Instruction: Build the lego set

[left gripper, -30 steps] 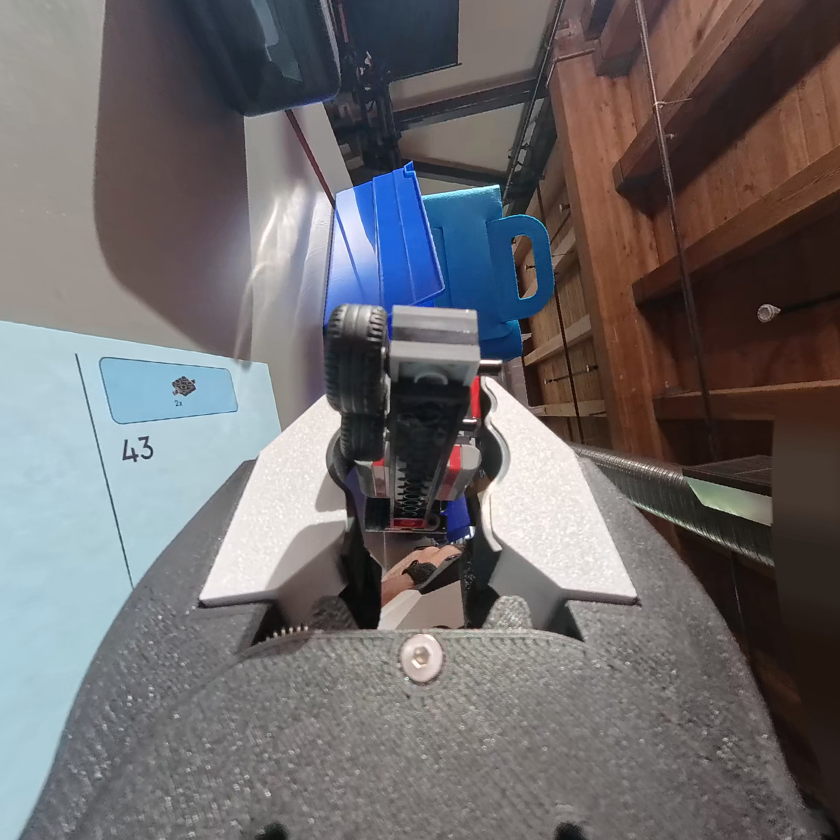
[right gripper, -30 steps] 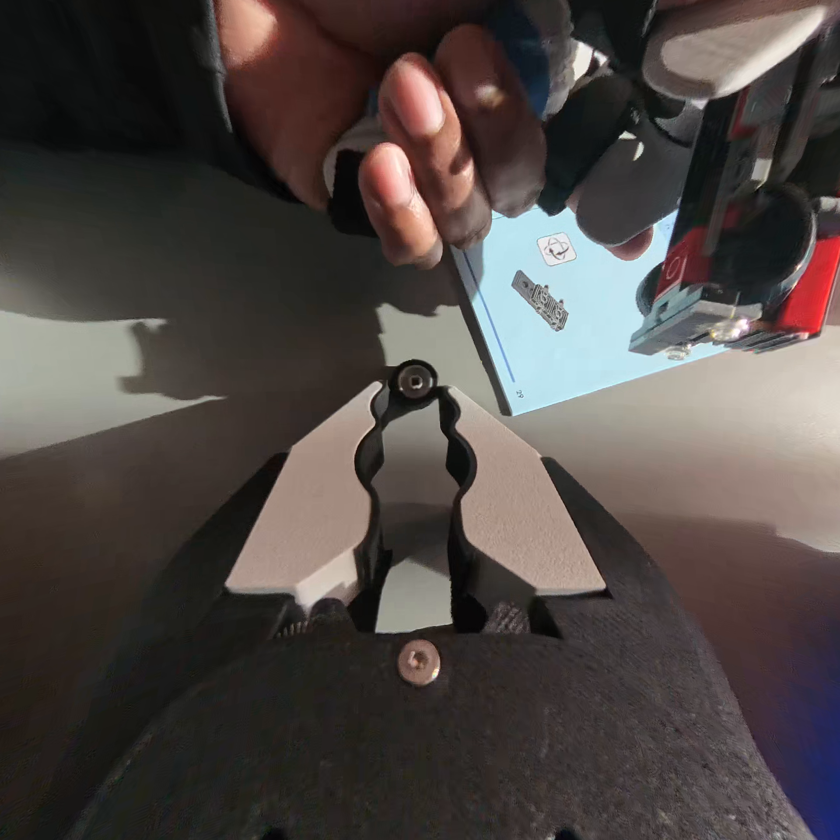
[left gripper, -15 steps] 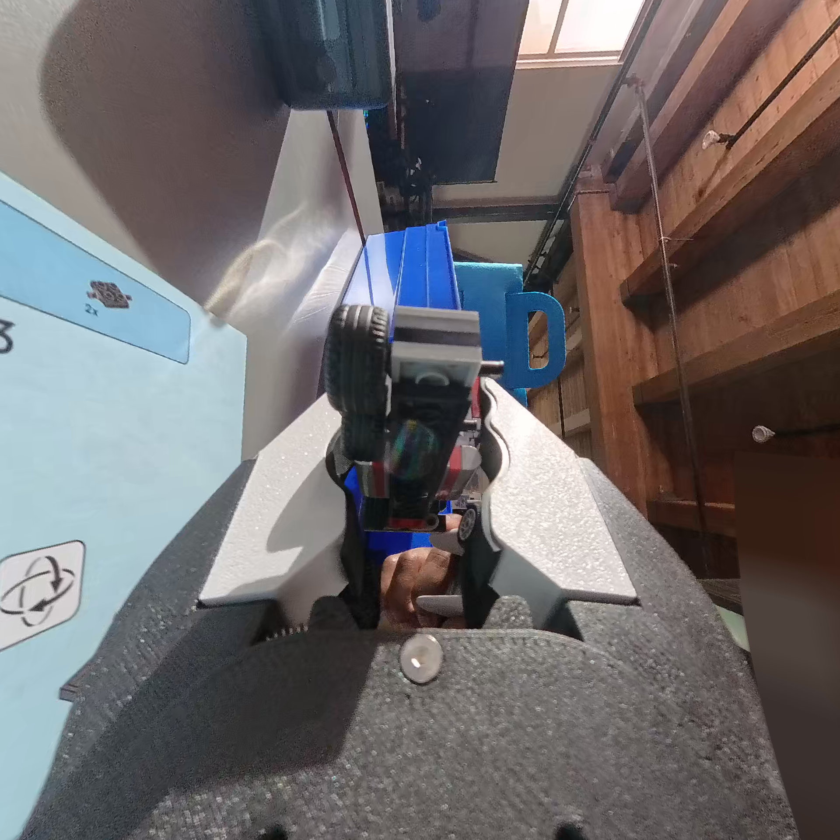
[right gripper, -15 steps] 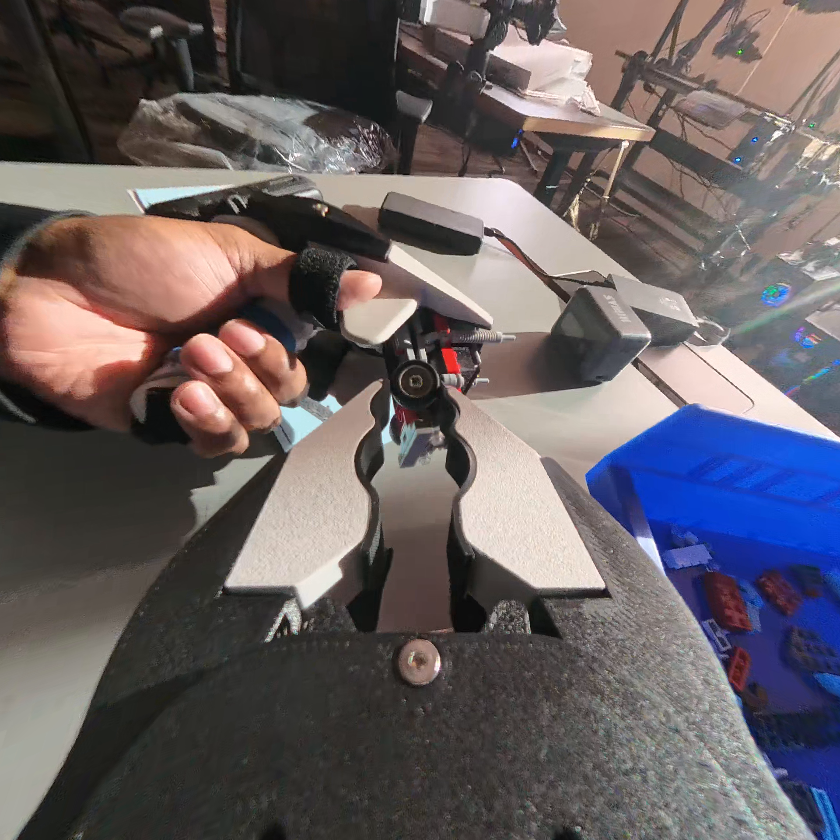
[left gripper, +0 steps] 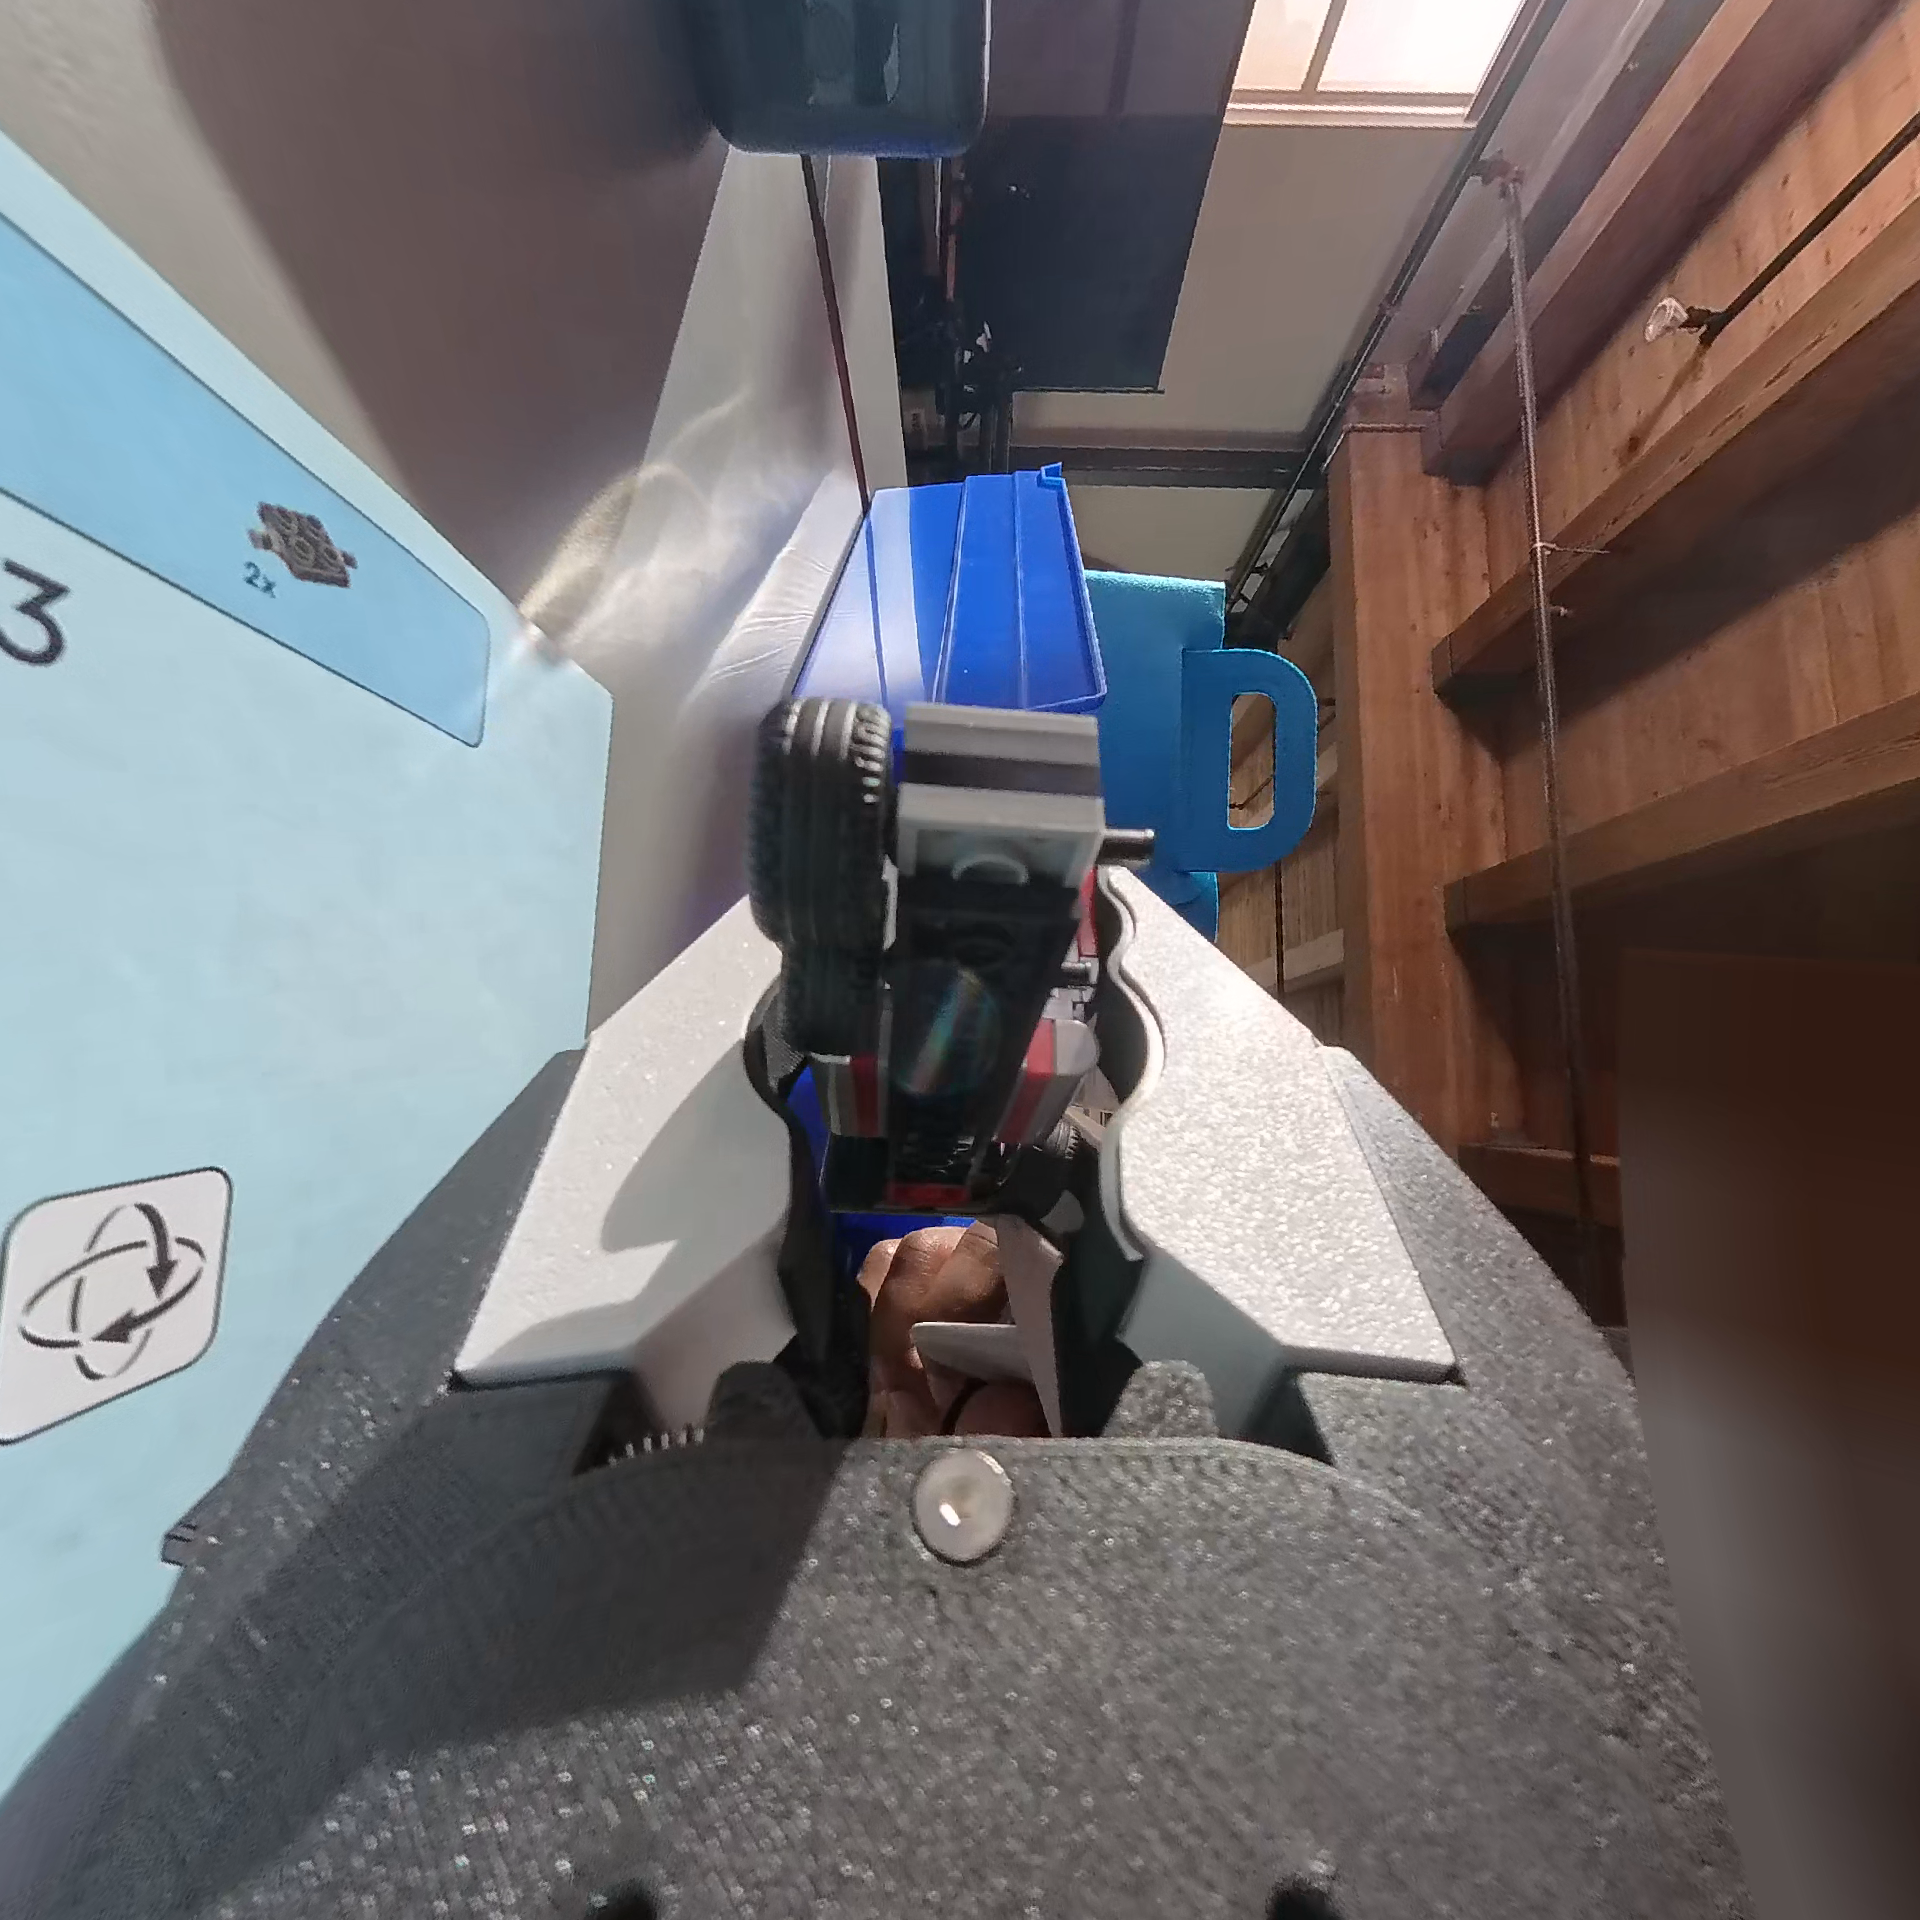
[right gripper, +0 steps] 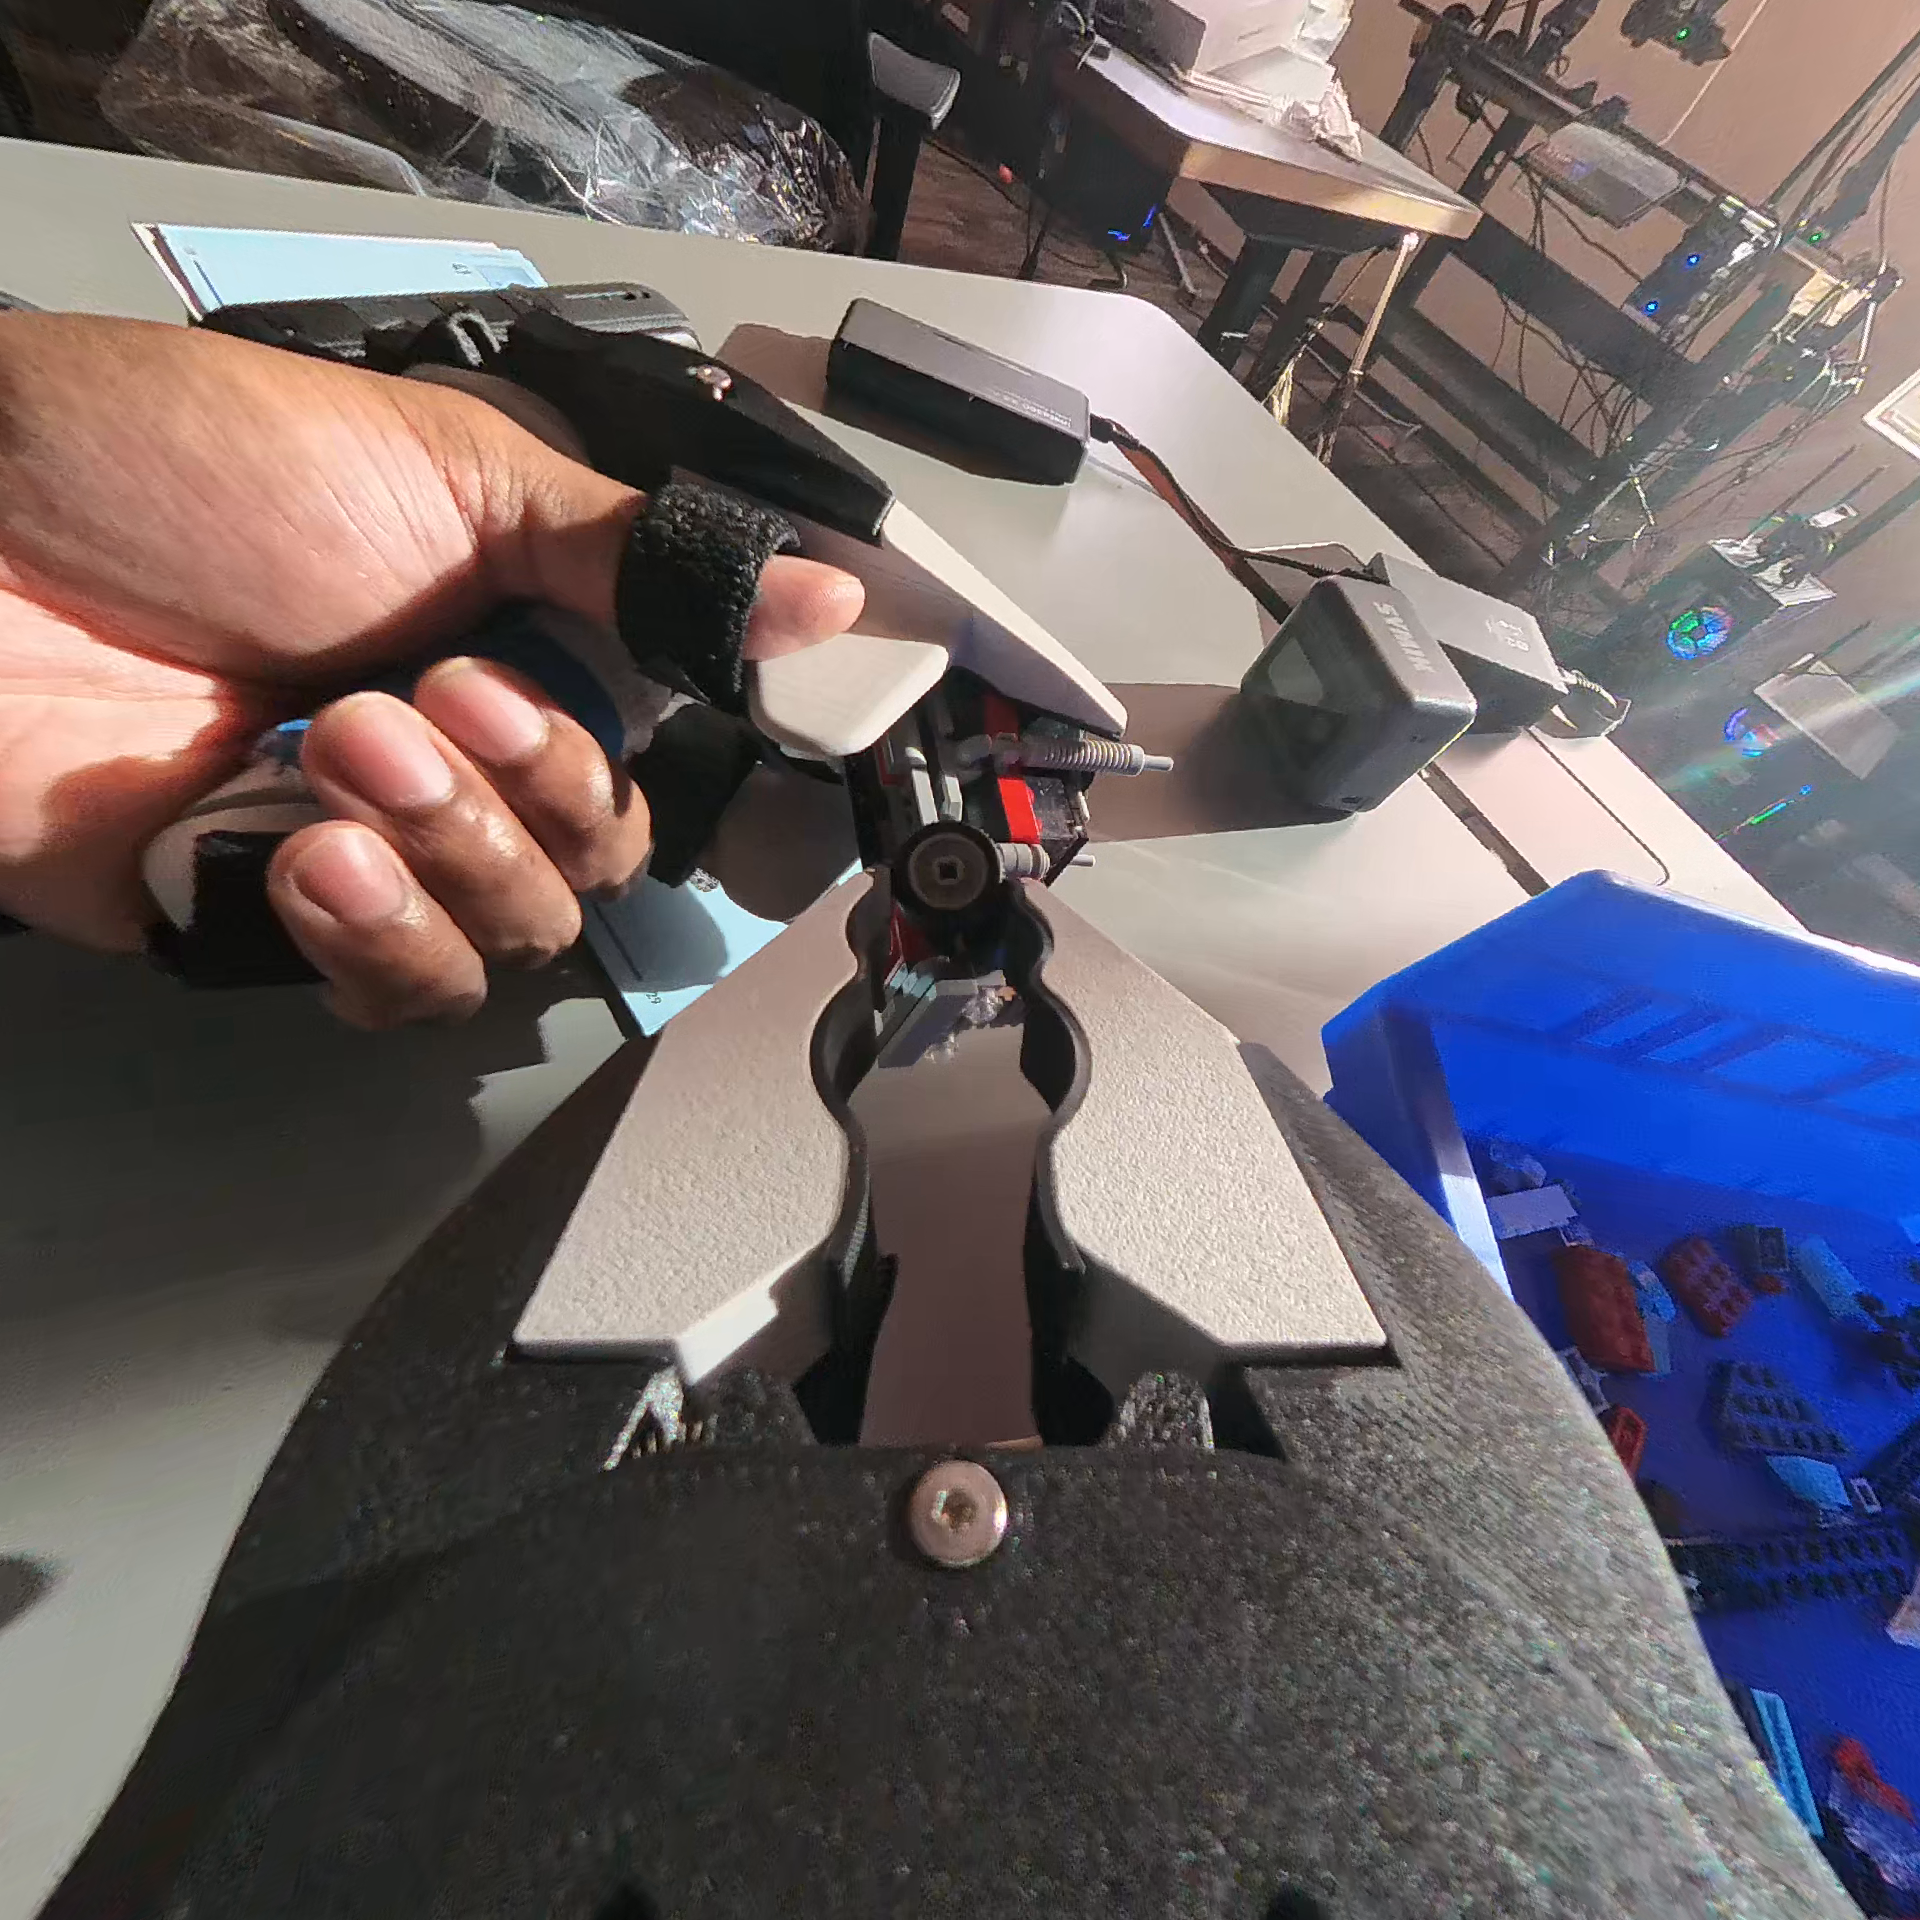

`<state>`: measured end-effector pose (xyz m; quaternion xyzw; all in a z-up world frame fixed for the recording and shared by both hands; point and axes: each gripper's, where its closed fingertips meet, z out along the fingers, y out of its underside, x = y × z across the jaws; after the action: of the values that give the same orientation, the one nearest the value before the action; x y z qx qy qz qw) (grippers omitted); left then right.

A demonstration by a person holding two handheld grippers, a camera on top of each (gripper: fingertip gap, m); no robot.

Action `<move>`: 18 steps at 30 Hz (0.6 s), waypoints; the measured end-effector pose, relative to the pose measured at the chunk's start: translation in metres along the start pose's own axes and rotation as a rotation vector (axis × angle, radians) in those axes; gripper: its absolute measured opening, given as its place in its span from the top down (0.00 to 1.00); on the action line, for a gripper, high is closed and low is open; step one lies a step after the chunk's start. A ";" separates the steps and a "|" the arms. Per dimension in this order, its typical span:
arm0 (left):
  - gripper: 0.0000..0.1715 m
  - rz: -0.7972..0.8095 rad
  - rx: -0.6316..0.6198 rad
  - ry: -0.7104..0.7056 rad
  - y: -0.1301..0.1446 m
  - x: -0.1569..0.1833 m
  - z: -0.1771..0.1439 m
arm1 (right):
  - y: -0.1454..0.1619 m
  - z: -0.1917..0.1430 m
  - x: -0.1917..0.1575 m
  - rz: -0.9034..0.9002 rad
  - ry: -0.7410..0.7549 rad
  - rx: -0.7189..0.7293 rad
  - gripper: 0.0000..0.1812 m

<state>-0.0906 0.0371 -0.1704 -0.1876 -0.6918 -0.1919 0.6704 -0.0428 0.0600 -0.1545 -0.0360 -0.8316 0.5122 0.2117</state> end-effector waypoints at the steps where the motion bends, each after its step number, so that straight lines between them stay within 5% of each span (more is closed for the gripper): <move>1: 0.69 0.003 -0.001 0.000 0.000 0.000 0.000 | 0.000 0.000 0.000 -0.003 0.005 0.001 0.87; 18: 0.69 -0.003 0.000 -0.012 0.001 -0.003 0.000 | 0.004 0.000 0.004 -0.020 0.051 -0.007 0.84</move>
<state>-0.0902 0.0378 -0.1733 -0.1880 -0.6960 -0.1918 0.6660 -0.0472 0.0629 -0.1570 -0.0417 -0.8281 0.5060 0.2377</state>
